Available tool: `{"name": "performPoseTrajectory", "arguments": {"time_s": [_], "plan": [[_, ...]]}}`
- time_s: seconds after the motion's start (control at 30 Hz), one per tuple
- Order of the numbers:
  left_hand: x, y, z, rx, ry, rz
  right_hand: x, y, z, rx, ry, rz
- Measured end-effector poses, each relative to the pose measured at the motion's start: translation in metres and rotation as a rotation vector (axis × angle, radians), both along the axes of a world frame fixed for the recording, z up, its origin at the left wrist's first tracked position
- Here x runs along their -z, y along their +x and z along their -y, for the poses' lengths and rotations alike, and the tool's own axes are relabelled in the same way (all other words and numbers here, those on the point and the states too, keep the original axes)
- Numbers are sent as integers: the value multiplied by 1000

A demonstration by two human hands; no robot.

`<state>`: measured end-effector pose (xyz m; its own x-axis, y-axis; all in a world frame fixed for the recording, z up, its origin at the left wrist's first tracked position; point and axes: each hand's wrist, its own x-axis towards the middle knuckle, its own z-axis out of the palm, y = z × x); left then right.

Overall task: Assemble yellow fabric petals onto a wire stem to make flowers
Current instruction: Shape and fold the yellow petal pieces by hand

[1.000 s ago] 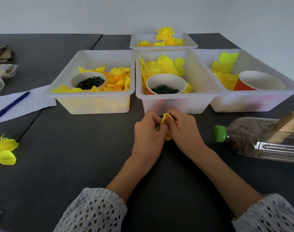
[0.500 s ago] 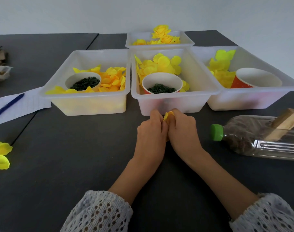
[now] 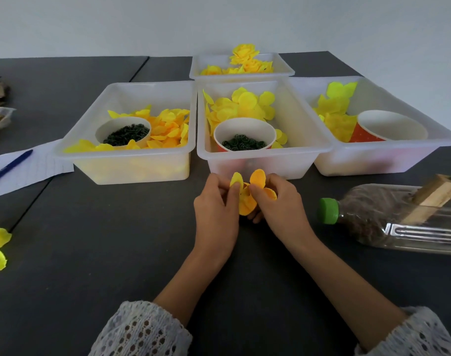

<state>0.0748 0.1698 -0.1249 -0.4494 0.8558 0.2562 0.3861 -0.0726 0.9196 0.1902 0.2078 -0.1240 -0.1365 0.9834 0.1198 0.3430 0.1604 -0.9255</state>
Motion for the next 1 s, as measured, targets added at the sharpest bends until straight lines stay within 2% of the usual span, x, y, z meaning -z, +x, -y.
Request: {"name": "performPoseTrajectory", "arguments": {"time_s": [0.23, 0.3, 0.5, 0.63, 0.8, 1.0], "plan": [[-1, -2, 2, 89, -100, 8, 5, -5, 11, 15, 159, 36], [-3, -4, 3, 70, -130, -56, 7, -7, 12, -3, 205, 71], [-3, -9, 5, 49, -150, -114, 8, -9, 8, -47, 167, 144], [-2, -7, 5, 38, -121, -106, 6, -11, 6, 9, 219, 237], [1, -2, 5, 42, -56, -109, -1, -7, 1, 86, 46, 46], [2, -3, 1, 56, -12, -15, -1, -6, 0, 116, -29, -41]]}}
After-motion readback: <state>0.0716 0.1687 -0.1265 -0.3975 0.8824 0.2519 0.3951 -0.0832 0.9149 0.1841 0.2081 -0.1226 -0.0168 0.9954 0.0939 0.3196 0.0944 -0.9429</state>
